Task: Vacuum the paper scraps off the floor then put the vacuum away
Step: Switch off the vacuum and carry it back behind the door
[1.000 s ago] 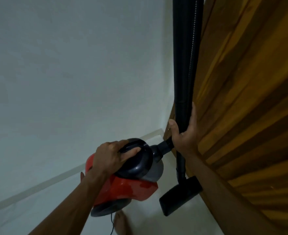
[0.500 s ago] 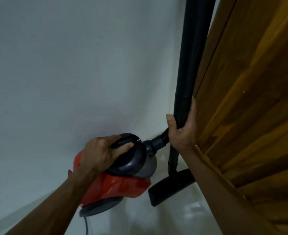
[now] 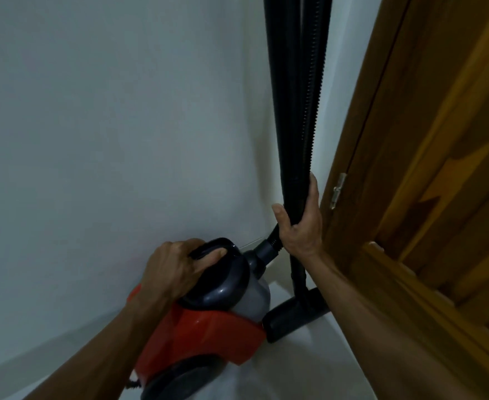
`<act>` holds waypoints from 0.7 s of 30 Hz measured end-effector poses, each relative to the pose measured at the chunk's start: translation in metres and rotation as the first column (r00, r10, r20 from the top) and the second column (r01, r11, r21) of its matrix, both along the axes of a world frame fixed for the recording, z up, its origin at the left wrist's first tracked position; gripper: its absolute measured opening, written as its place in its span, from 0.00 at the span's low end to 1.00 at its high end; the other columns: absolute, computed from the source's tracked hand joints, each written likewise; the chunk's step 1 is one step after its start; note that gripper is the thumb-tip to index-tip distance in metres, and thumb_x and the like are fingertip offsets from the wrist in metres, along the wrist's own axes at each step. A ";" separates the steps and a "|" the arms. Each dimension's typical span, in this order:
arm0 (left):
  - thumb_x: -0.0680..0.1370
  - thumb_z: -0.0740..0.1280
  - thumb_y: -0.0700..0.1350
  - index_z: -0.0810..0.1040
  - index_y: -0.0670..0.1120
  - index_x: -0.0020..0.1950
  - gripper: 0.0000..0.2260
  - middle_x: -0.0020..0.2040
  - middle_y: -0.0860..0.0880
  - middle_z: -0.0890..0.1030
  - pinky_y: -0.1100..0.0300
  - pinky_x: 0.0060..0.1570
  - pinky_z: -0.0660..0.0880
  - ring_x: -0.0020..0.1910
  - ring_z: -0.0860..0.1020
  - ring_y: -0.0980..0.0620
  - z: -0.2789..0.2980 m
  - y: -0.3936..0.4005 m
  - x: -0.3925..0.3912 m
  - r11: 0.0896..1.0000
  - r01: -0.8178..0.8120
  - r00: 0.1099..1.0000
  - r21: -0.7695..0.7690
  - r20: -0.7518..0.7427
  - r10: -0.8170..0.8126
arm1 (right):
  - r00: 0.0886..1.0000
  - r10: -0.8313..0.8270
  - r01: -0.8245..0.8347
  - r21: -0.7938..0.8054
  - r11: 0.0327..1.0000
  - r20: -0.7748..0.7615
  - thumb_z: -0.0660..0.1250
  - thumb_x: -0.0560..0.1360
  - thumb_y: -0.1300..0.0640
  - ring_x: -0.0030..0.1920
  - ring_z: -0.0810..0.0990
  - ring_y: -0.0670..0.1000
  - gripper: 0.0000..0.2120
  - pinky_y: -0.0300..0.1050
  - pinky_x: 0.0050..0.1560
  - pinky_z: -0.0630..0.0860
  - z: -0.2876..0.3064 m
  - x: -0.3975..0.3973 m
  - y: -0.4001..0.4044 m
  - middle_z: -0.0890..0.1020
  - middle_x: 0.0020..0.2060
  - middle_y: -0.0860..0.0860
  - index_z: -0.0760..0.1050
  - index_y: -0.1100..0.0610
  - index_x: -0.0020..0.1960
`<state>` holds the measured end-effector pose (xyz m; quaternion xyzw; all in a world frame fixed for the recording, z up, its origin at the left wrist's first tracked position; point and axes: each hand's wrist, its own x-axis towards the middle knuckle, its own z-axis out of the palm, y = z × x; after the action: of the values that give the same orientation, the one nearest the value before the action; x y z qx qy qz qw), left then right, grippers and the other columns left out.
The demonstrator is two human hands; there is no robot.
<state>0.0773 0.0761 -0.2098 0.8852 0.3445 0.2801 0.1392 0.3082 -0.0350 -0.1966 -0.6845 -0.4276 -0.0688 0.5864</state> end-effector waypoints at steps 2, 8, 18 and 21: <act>0.69 0.59 0.75 0.85 0.51 0.42 0.29 0.35 0.51 0.85 0.52 0.35 0.79 0.35 0.84 0.49 -0.008 0.006 0.002 0.999 -0.021 1.000 -0.041 0.008 0.021 | 0.999 0.001 -0.001 0.014 1.000 -0.042 0.67 0.76 0.42 0.75 0.65 0.60 0.44 0.64 0.70 0.68 -0.006 0.004 0.010 0.64 0.76 0.62 0.49 0.61 0.80; 0.69 0.60 0.75 0.84 0.52 0.42 0.28 0.33 0.53 0.85 0.53 0.34 0.79 0.33 0.83 0.52 -0.025 0.018 0.002 0.998 -0.018 0.999 -0.068 0.034 0.021 | 0.994 0.006 -0.001 0.042 0.999 -0.109 0.68 0.78 0.44 0.69 0.72 0.41 0.41 0.43 0.68 0.73 -0.004 0.028 0.024 0.74 0.69 0.50 0.49 0.54 0.81; 0.69 0.56 0.76 0.82 0.53 0.40 0.29 0.32 0.52 0.84 0.55 0.32 0.77 0.34 0.83 0.49 -0.046 0.013 -0.011 0.997 -0.068 0.996 0.040 -0.057 0.070 | 0.981 -0.018 0.021 0.015 1.000 -0.195 0.65 0.80 0.49 0.51 0.75 0.32 0.32 0.20 0.48 0.71 0.000 0.053 0.026 0.76 0.61 0.47 0.58 0.56 0.79; 0.70 0.56 0.75 0.82 0.54 0.41 0.27 0.32 0.51 0.84 0.56 0.30 0.75 0.33 0.82 0.47 -0.050 0.007 -0.006 0.995 -0.066 0.996 0.069 -0.051 0.070 | 0.979 -0.004 0.004 -0.002 1.000 -0.204 0.64 0.80 0.46 0.53 0.78 0.43 0.30 0.25 0.47 0.73 -0.001 0.053 0.027 0.78 0.60 0.51 0.60 0.55 0.78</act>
<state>0.0711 0.0827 -0.2598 0.8843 0.3684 0.2723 0.0903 0.3614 -0.0079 -0.1971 -0.6892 -0.3638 0.0009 0.6266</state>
